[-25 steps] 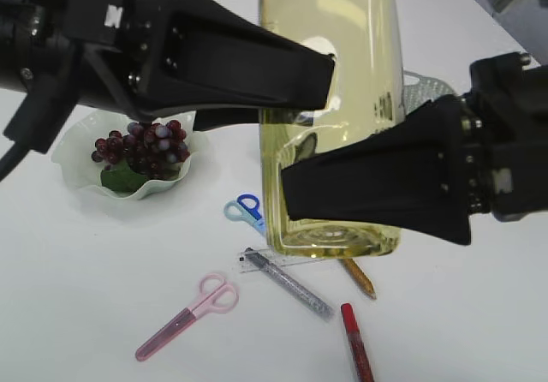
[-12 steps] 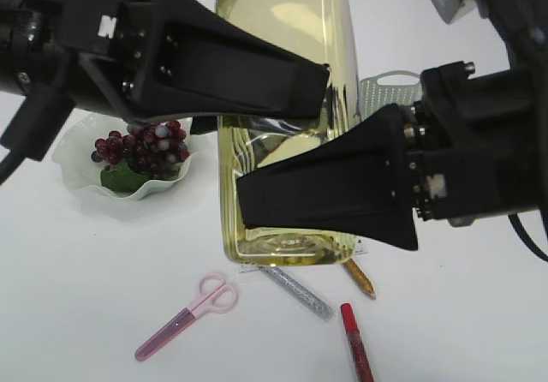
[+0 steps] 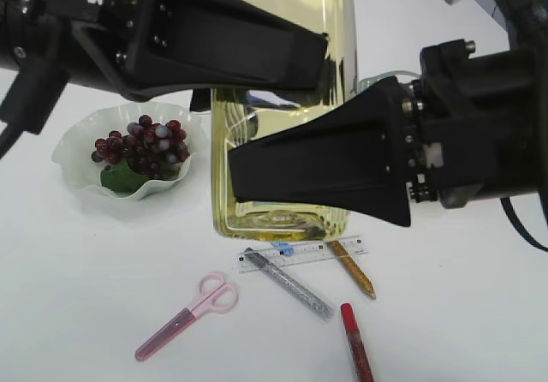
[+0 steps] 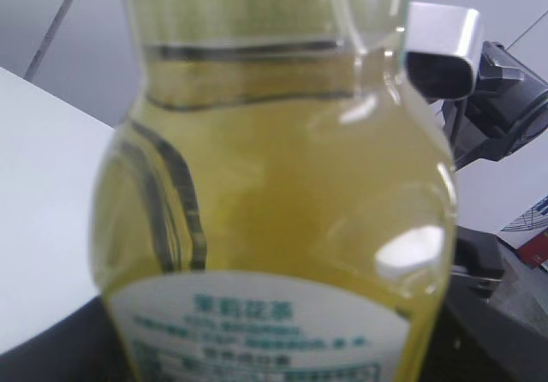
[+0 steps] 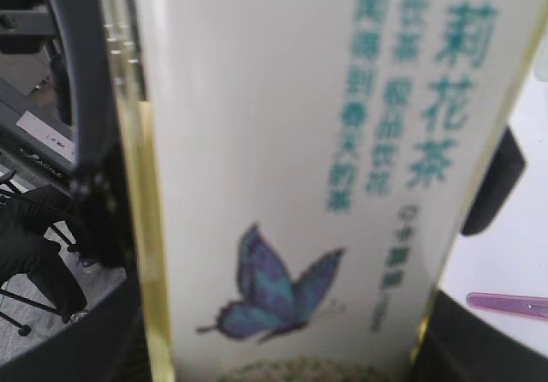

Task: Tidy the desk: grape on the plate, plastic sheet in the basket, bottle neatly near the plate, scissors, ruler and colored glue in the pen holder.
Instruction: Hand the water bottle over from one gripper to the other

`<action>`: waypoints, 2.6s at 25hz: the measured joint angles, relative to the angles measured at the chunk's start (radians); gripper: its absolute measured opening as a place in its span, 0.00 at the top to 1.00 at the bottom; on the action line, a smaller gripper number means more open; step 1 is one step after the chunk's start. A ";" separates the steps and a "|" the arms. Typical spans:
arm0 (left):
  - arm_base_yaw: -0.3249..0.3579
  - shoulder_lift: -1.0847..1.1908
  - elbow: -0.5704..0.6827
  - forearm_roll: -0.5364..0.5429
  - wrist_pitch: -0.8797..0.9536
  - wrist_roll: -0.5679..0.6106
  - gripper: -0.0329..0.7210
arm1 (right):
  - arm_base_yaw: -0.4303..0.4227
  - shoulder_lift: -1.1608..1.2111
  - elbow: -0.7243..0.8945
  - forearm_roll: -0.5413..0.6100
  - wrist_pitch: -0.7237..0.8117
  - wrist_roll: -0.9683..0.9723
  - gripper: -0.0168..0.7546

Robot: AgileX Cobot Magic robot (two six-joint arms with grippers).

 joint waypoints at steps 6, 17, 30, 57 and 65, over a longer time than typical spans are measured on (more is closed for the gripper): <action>0.001 0.001 -0.002 -0.008 0.002 0.000 0.23 | 0.000 0.000 -0.002 0.003 0.000 0.009 0.45; 0.001 0.003 -0.002 0.007 0.004 -0.007 0.32 | 0.000 0.000 -0.002 -0.015 0.000 0.027 0.45; 0.001 -0.001 -0.003 0.043 0.002 0.033 0.39 | 0.008 0.002 -0.003 -0.050 0.000 0.063 0.29; 0.232 -0.092 -0.013 0.197 -0.060 0.085 0.39 | 0.026 -0.085 -0.002 -0.237 0.021 0.207 0.19; 0.369 -0.161 -0.013 0.339 -0.058 0.005 0.39 | 0.026 -0.102 -0.002 -0.474 -0.013 0.434 0.21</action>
